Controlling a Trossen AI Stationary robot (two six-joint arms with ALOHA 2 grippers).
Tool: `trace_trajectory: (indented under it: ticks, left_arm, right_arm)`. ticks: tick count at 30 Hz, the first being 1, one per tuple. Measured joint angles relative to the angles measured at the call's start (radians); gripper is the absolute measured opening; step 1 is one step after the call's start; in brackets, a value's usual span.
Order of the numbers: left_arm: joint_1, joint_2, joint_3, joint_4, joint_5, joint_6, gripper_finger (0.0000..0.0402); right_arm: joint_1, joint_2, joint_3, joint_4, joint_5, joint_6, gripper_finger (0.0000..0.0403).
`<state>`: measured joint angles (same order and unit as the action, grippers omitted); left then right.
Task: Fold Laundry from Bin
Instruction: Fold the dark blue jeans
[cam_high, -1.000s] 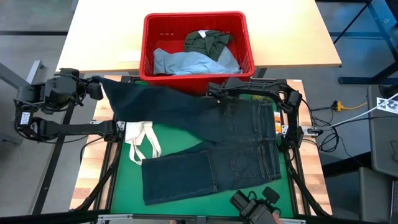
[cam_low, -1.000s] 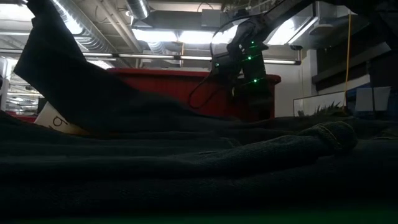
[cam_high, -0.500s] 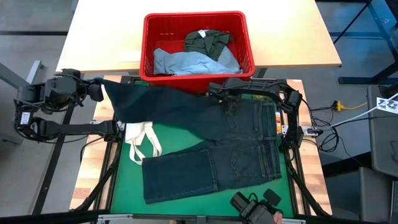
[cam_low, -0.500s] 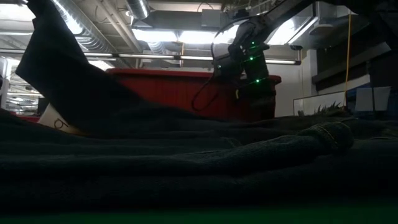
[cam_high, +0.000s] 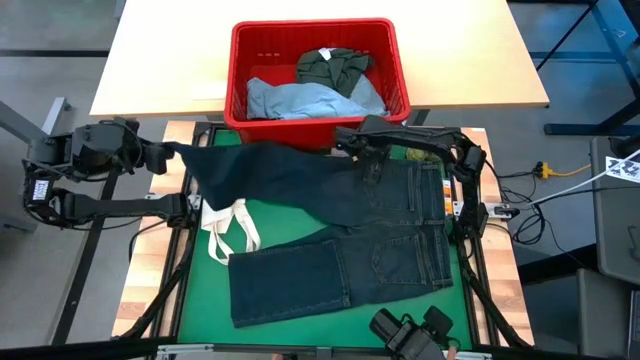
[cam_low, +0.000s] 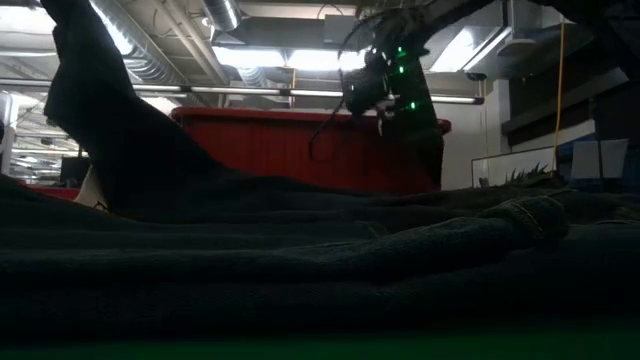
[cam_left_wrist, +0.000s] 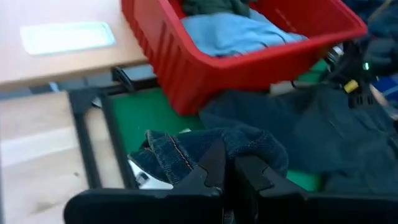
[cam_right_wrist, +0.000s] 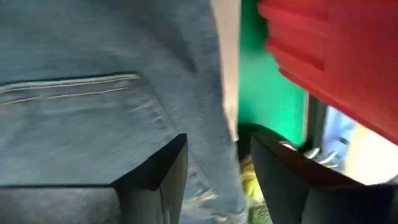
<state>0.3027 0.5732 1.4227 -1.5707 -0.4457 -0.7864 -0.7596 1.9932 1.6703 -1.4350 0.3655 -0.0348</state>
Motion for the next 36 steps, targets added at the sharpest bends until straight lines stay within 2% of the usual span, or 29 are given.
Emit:
trace_trajectory:
  ticks: [6,9,15,20,27,32,36]
  left_arm:
    - [0.0,0.0,0.0,0.0,0.115,-0.047,0.0]
    - [0.0,0.0,0.0,0.0,0.165,-0.054,0.0]
    - [0.0,0.0,0.0,0.0,0.246,-0.098,0.0]
    - [0.0,0.0,0.0,0.0,0.293,-0.098,0.0]
    - [0.0,0.002,-0.012,0.007,0.306,-0.098,0.0]
    - [0.0,0.002,-0.093,0.082,0.316,-0.101,0.0]
    - [0.0,0.003,-0.194,0.223,0.4,-0.095,0.0]
  right_arm:
    - [0.069,-0.041,0.082,-0.035,-0.188,0.001,0.0177]
    - [0.125,-0.058,0.111,-0.032,-0.25,0.0,0.0177]
    - [0.263,-0.064,0.135,-0.007,-0.28,0.001,0.0177]
    - [0.373,-0.064,0.135,0.084,-0.28,-0.002,0.0177]
    - [0.499,-0.063,0.135,0.379,-0.279,-0.149,0.0177]
    - [0.546,-0.062,0.135,0.751,-0.279,-0.254,0.0177]
    - [0.56,-0.062,0.135,1.069,-0.28,-0.291,0.0177]
